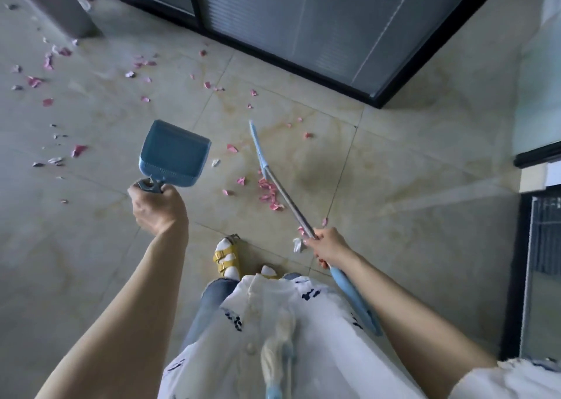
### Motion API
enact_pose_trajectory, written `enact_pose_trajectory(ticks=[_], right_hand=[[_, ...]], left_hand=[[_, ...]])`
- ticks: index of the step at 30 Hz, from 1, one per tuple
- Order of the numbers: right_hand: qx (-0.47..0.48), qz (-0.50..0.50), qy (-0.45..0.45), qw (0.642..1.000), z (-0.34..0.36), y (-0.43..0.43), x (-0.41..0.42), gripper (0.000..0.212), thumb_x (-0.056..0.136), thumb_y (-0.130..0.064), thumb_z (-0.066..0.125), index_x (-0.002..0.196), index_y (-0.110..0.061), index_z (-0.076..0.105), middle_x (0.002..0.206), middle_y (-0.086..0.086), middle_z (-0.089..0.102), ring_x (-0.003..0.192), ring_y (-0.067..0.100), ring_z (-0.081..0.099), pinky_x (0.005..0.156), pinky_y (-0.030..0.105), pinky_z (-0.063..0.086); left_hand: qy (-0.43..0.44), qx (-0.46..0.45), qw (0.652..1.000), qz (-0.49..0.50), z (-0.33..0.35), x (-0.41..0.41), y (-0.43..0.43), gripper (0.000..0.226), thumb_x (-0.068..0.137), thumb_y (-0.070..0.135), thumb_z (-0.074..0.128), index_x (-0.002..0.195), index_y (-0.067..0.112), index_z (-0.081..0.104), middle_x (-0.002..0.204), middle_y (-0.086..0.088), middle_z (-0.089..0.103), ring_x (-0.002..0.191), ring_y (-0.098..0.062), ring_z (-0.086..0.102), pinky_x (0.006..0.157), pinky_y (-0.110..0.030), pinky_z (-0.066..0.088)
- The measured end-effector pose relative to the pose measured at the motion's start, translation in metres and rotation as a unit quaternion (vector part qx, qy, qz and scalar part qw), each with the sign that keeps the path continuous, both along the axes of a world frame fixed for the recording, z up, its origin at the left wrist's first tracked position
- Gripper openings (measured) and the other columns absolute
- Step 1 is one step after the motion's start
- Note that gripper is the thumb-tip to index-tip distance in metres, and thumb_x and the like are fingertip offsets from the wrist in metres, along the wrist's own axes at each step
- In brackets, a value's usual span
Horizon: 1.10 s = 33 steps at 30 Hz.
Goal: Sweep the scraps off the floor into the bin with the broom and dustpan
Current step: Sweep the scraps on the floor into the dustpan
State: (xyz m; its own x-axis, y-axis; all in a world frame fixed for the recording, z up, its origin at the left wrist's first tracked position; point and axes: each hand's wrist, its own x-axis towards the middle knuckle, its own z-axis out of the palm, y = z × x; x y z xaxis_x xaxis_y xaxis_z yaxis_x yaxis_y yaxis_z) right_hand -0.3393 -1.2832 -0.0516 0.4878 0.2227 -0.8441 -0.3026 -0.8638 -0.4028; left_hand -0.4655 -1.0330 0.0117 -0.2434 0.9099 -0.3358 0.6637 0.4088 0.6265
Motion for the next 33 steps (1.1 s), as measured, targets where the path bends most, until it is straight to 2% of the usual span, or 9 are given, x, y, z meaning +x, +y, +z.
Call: enact_pose_trajectory(ticks=[3, 5, 8, 12, 16, 20, 24, 30, 33], right_hand=[[0.000, 0.014, 0.056, 0.998, -0.006, 0.002, 0.001, 0.034, 0.095, -0.016, 0.049, 0.126, -0.002, 0.053, 0.057, 0.006, 0.045, 0.026, 0.008, 0.040, 0.033, 0.017, 0.040], [-0.050, 0.091, 0.046, 0.993, -0.010, 0.009, 0.000, 0.037, 0.097, -0.015, 0.041, 0.132, -0.009, 0.051, 0.069, 0.011, 0.055, 0.039, 0.018, 0.055, 0.041, 0.025, 0.050], [-0.092, 0.204, -0.045, 0.974, -0.024, 0.026, -0.007, 0.037, 0.097, -0.012, 0.036, 0.125, -0.003, 0.057, 0.114, 0.021, 0.063, 0.099, 0.034, 0.065, 0.077, 0.033, 0.051], [-0.121, 0.318, -0.069, 0.938, -0.036, 0.040, -0.030, 0.037, 0.096, -0.009, 0.034, 0.126, -0.008, 0.054, 0.122, 0.019, 0.060, 0.087, 0.034, 0.066, 0.055, 0.035, 0.052], [-0.166, 0.346, -0.091, 0.919, -0.046, 0.011, -0.041, 0.040, 0.095, -0.015, 0.035, 0.131, -0.018, 0.053, 0.127, 0.014, 0.058, 0.111, 0.033, 0.059, 0.083, 0.039, 0.055], [-0.203, 0.301, -0.091, 0.928, -0.042, -0.025, -0.032, 0.041, 0.096, -0.019, 0.036, 0.135, -0.021, 0.050, 0.122, 0.013, 0.062, 0.105, 0.034, 0.061, 0.079, 0.034, 0.051], [-0.207, 0.226, -0.089, 0.948, -0.036, -0.060, -0.025, 0.036, 0.096, -0.021, 0.037, 0.126, -0.019, 0.056, 0.103, 0.012, 0.063, 0.081, 0.030, 0.058, 0.065, 0.030, 0.048], [-0.146, 0.062, -0.086, 0.983, -0.021, -0.080, -0.016, 0.040, 0.097, -0.025, 0.036, 0.133, -0.026, 0.056, 0.066, 0.001, 0.053, 0.048, 0.019, 0.049, 0.035, 0.016, 0.035], [-0.096, 0.021, -0.089, 0.991, -0.026, -0.057, -0.013, 0.041, 0.099, -0.024, 0.035, 0.136, -0.026, 0.053, 0.067, 0.002, 0.052, 0.048, 0.018, 0.047, 0.039, 0.020, 0.039]], left_hand=[[0.006, 0.017, 0.999, 0.035, -0.001, -0.019, -0.002, 0.032, 0.086, 0.015, 0.051, 0.117, 0.008, 0.054, 0.117, -0.013, 0.064, 0.110, -0.031, 0.059, 0.097, -0.031, 0.042], [0.002, 0.035, 0.998, 0.050, 0.000, -0.033, -0.006, 0.032, 0.085, 0.015, 0.052, 0.115, 0.008, 0.055, 0.116, -0.013, 0.065, 0.109, -0.031, 0.059, 0.097, -0.030, 0.043], [0.021, 0.050, 0.998, 0.038, 0.000, -0.050, -0.017, 0.031, 0.086, 0.015, 0.051, 0.116, 0.009, 0.055, 0.115, -0.013, 0.065, 0.108, -0.032, 0.059, 0.096, -0.031, 0.042], [0.048, 0.059, 0.997, 0.023, -0.002, -0.069, -0.023, 0.032, 0.086, 0.016, 0.050, 0.117, 0.011, 0.054, 0.113, -0.014, 0.065, 0.106, -0.033, 0.059, 0.094, -0.033, 0.044], [0.070, 0.040, 0.997, 0.009, -0.006, -0.083, -0.028, 0.031, 0.086, 0.017, 0.049, 0.116, 0.012, 0.053, 0.113, -0.014, 0.065, 0.106, -0.035, 0.058, 0.091, -0.034, 0.043], [0.079, 0.012, 0.997, -0.019, -0.008, -0.085, -0.037, 0.031, 0.088, 0.018, 0.048, 0.117, 0.012, 0.053, 0.114, -0.015, 0.065, 0.107, -0.037, 0.058, 0.092, -0.037, 0.043], [0.088, -0.013, 0.994, -0.057, -0.007, -0.084, -0.045, 0.032, 0.088, 0.019, 0.050, 0.119, 0.012, 0.053, 0.115, -0.017, 0.064, 0.107, -0.037, 0.058, 0.093, -0.038, 0.044], [0.086, -0.041, 0.987, -0.126, -0.008, -0.072, -0.057, 0.033, 0.087, 0.017, 0.052, 0.120, 0.009, 0.052, 0.116, -0.021, 0.062, 0.108, -0.039, 0.057, 0.094, -0.042, 0.045], [0.083, -0.043, 0.983, -0.158, -0.011, -0.065, -0.063, 0.033, 0.088, 0.017, 0.052, 0.118, 0.007, 0.053, 0.116, -0.022, 0.062, 0.109, -0.040, 0.056, 0.094, -0.042, 0.044]])
